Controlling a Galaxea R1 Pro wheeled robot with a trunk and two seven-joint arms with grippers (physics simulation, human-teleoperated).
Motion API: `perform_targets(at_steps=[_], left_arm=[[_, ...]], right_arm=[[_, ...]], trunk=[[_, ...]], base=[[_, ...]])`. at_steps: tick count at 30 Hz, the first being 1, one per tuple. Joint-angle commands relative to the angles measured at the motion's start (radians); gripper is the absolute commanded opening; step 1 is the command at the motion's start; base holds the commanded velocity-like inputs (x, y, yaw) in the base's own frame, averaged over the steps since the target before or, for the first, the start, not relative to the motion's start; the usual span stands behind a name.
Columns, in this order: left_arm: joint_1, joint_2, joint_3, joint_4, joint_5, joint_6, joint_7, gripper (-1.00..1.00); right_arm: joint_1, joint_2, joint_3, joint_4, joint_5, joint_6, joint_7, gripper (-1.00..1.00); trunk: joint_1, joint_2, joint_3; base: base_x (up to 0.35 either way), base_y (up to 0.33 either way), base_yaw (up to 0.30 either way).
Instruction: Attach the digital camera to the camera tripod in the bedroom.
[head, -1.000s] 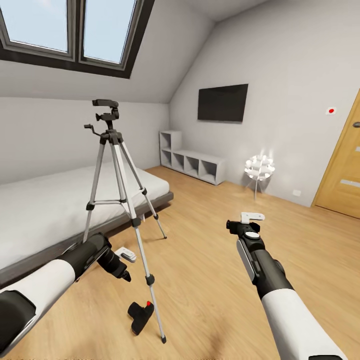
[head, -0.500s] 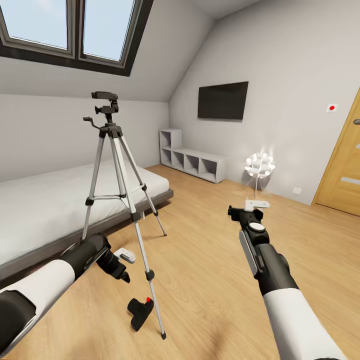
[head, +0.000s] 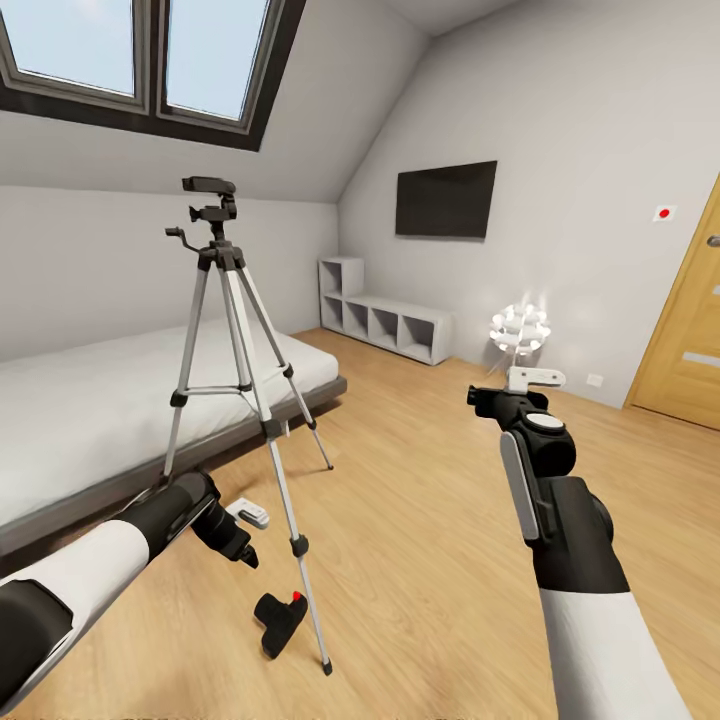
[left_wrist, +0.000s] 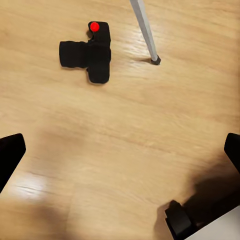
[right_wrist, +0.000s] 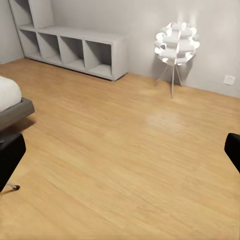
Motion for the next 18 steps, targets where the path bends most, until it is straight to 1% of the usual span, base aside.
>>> perform_targets(at_steps=[1, 12, 15, 18], left_arm=[[-0.001, 0.001, -0.004, -0.001, 0.001, 0.005, -0.003, 1.00], [-0.001, 0.001, -0.004, 0.036, 0.000, 0.006, 0.004, 1.00], [-0.001, 0.001, -0.004, 0.049, 0.000, 0.007, 0.057, 1.00], [-0.001, -0.004, -0.003, 0.056, 0.002, 0.010, 0.128, 1.00]], right_arm=[[-0.001, 0.001, 0.001, -0.002, -0.001, 0.007, -0.005, 1.00], [0.000, 0.001, 0.001, -0.005, -0.001, 0.010, -0.005, 1.00], [0.000, 0.001, 0.001, -0.004, -0.001, 0.010, -0.005, 1.00], [0.000, 0.000, 0.001, -0.004, -0.001, 0.010, -0.005, 1.00]], trunk=[[0.004, -0.008, -0.004], [0.046, -0.085, -0.039], [0.057, -0.106, -0.048], [0.069, -0.127, -0.058]], base=[[0.000, 0.000, 0.000], [0.000, 0.000, 0.000], [0.000, 0.000, 0.000], [0.000, 0.000, 0.000]])
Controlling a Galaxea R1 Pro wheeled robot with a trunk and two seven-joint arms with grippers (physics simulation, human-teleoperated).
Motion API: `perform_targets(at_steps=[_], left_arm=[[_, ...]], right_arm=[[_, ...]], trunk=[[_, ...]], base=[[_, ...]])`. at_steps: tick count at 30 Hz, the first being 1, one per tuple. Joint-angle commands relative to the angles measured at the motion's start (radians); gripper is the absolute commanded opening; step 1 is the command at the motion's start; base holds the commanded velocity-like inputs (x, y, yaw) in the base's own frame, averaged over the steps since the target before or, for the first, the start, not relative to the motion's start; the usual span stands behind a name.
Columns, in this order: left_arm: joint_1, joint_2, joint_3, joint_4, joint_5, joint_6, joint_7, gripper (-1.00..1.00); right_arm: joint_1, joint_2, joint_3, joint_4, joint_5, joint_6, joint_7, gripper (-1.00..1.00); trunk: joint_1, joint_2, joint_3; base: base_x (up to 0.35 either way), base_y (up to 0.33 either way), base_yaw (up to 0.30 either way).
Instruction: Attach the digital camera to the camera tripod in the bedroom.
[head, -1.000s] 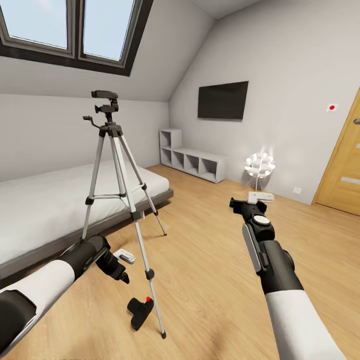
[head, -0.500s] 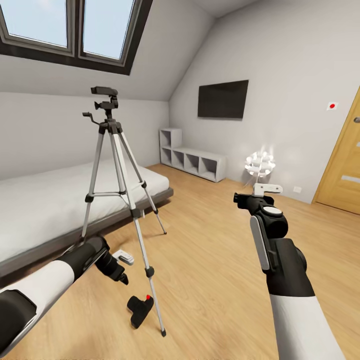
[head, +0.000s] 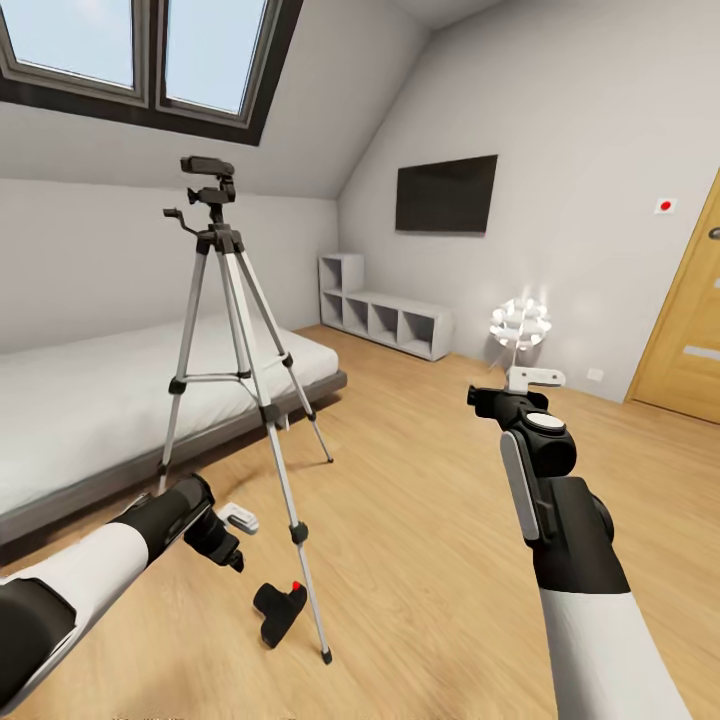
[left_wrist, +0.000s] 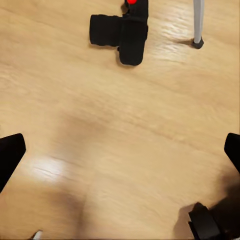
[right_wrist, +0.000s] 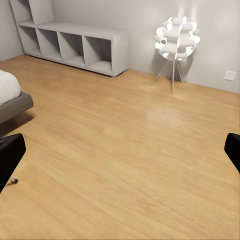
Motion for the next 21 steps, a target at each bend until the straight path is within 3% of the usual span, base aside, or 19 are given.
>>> perform_targets(at_steps=[1, 7, 17, 21], left_arm=[[-0.001, -0.002, -0.005, -0.002, 0.001, 0.005, 0.004, 1.00], [-0.001, -0.026, -0.003, -0.003, 0.001, 0.004, 0.031, 1.00], [-0.001, -0.035, -0.003, -0.005, 0.000, 0.002, 0.033, 1.00], [-0.001, -0.055, -0.003, -0.005, 0.000, 0.001, 0.034, 1.00]], right_arm=[[-0.001, 0.000, 0.001, -0.001, -0.001, 0.005, -0.005, 1.00], [-0.001, 0.000, 0.001, 0.000, 0.000, 0.005, -0.005, 1.00], [-0.001, 0.000, 0.001, 0.000, 0.001, 0.005, -0.005, 1.00], [-0.001, 0.000, 0.001, 0.000, 0.001, 0.006, -0.005, 1.00]], trunk=[[0.004, -0.008, -0.004], [0.027, -0.050, -0.023], [0.065, -0.120, -0.054], [0.080, -0.148, -0.067]], base=[[0.000, 0.000, 0.000], [0.000, 0.000, 0.000], [0.000, 0.000, 0.000], [0.000, 0.000, 0.000]])
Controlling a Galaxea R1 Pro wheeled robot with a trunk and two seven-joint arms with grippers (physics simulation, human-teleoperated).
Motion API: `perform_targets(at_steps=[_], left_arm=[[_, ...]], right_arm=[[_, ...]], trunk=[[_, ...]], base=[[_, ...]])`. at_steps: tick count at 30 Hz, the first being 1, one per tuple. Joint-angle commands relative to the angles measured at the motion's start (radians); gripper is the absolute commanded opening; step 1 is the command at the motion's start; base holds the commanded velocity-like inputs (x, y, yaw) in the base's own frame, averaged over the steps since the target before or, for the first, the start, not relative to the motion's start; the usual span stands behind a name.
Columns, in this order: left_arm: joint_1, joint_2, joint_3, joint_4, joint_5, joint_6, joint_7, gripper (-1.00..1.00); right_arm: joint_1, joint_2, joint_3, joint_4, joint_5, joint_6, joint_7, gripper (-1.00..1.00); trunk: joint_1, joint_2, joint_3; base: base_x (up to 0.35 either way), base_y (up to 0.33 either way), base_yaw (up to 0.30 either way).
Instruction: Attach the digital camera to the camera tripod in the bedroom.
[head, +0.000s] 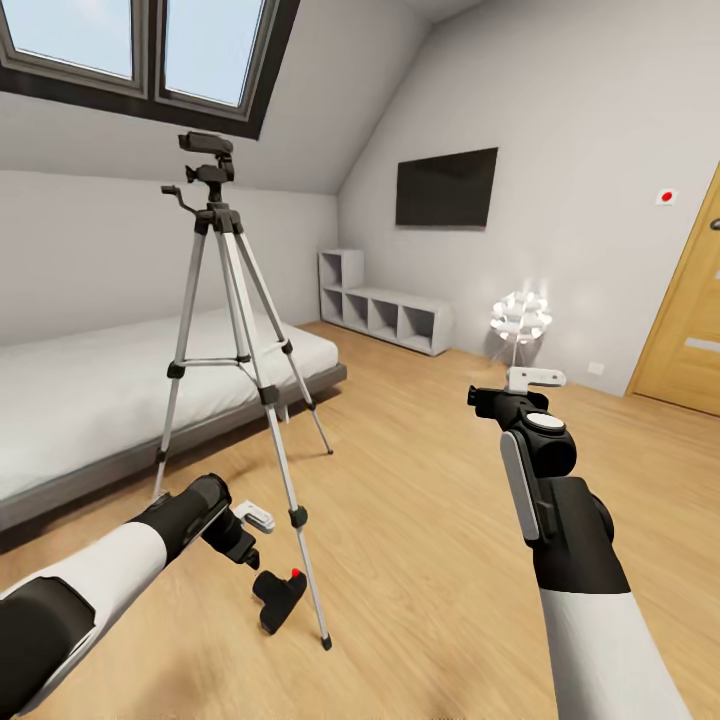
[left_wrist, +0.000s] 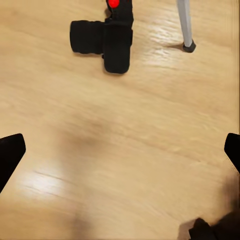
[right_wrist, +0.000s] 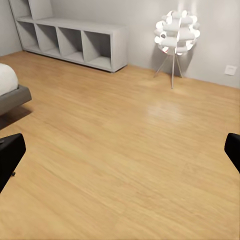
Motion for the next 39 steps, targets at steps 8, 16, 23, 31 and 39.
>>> perform_targets(at_steps=[8, 16, 23, 31, 39], left_arm=[[-0.001, -0.010, -0.005, -0.003, 0.000, 0.002, 0.034, 1.00], [-0.001, -0.029, -0.005, 0.000, 0.000, 0.002, 0.089, 1.00], [-0.001, -0.032, -0.005, -0.008, -0.001, -0.015, 0.104, 1.00], [-0.001, -0.033, -0.004, -0.009, 0.000, -0.094, 0.164, 1.00], [-0.001, -0.038, -0.004, -0.010, 0.000, -0.104, 0.180, 1.00]], right_arm=[[-0.001, 0.000, 0.001, -0.001, -0.001, 0.006, -0.004, 1.00], [-0.001, 0.000, 0.001, 0.000, -0.001, 0.006, -0.004, 1.00], [-0.001, 0.000, 0.001, 0.001, -0.001, 0.006, -0.004, 1.00], [-0.001, 0.000, 0.001, 0.001, -0.001, 0.006, -0.004, 1.00], [-0.001, 0.001, 0.001, 0.002, -0.001, 0.005, -0.004, 1.00]], trunk=[[0.017, -0.030, -0.029], [0.021, -0.032, -0.060], [0.024, -0.033, -0.087], [0.027, -0.035, -0.118], [0.031, -0.037, -0.149]], base=[[0.000, 0.000, 0.000], [0.000, 0.000, 0.000], [0.000, 0.000, 0.000], [0.000, 0.000, 0.000], [0.000, 0.000, 0.000]])
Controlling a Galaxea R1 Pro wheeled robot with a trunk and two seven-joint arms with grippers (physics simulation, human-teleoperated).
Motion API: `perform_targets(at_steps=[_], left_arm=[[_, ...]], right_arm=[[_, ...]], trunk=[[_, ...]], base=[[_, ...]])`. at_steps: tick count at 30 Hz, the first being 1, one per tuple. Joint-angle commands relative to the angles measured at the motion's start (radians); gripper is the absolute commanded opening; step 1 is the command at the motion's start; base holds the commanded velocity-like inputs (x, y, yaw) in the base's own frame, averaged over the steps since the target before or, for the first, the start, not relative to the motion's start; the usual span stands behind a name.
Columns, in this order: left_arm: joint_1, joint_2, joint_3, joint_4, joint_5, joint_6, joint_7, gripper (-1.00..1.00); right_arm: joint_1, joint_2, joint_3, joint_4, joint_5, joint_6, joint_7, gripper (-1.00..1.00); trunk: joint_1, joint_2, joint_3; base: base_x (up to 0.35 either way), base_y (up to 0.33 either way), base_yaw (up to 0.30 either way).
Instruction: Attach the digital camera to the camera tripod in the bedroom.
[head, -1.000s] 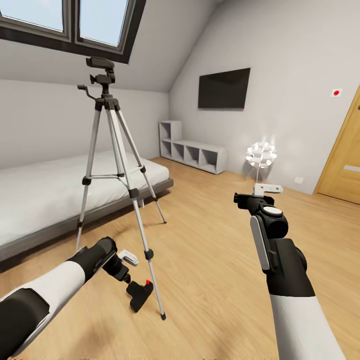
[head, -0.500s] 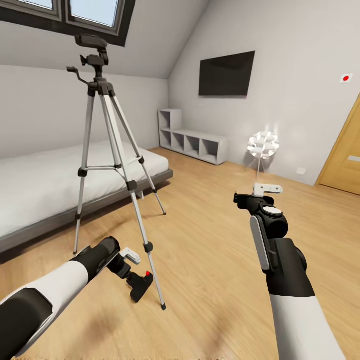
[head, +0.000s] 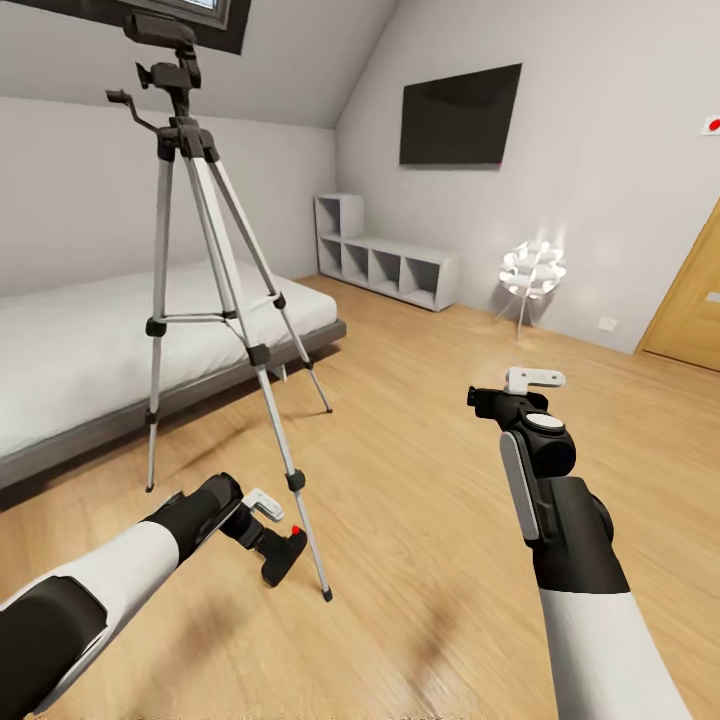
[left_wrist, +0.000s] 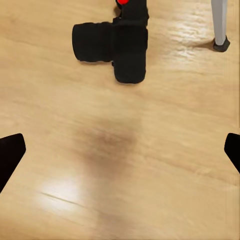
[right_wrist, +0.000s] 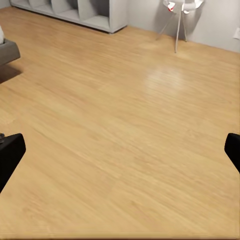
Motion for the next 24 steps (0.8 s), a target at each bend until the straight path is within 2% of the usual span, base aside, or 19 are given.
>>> perform_targets(at_steps=[1, 4, 7, 11, 15, 24], left_arm=[[-0.001, -0.002, -0.005, -0.002, 0.000, 0.004, -0.003, 1.00], [-0.001, -0.008, -0.005, -0.003, -0.001, 0.004, 0.005, 1.00], [-0.001, -0.017, -0.005, -0.004, 0.000, 0.003, 0.049, 1.00], [-0.001, -0.044, -0.005, -0.003, 0.000, 0.003, 0.096, 1.00], [-0.001, -0.055, -0.004, -0.004, -0.001, 0.003, 0.110, 1.00], [-0.001, -0.057, -0.002, -0.022, -0.001, 0.003, 0.114, 1.00]], right_arm=[[-0.001, 0.001, 0.001, -0.001, 0.000, 0.005, -0.004, 1.00], [-0.001, 0.000, 0.001, -0.001, 0.000, 0.005, -0.004, 1.00], [-0.001, 0.000, 0.001, -0.001, 0.000, 0.005, -0.004, 1.00], [-0.001, 0.000, 0.001, -0.001, 0.000, 0.005, -0.004, 1.00], [-0.001, 0.000, 0.001, -0.001, 0.000, 0.005, -0.004, 1.00], [-0.001, 0.000, 0.001, -0.001, 0.000, 0.005, -0.004, 1.00]], trunk=[[0.000, -0.001, -0.005], [0.002, -0.001, -0.017], [0.003, -0.002, -0.028], [0.005, -0.003, -0.044], [0.006, -0.004, -0.059], [0.011, -0.006, -0.094]], base=[[0.000, 0.000, 0.000], [0.000, 0.000, 0.000], [0.000, 0.000, 0.000], [0.000, 0.000, 0.000], [0.000, 0.000, 0.000], [0.000, 0.000, 0.000]])
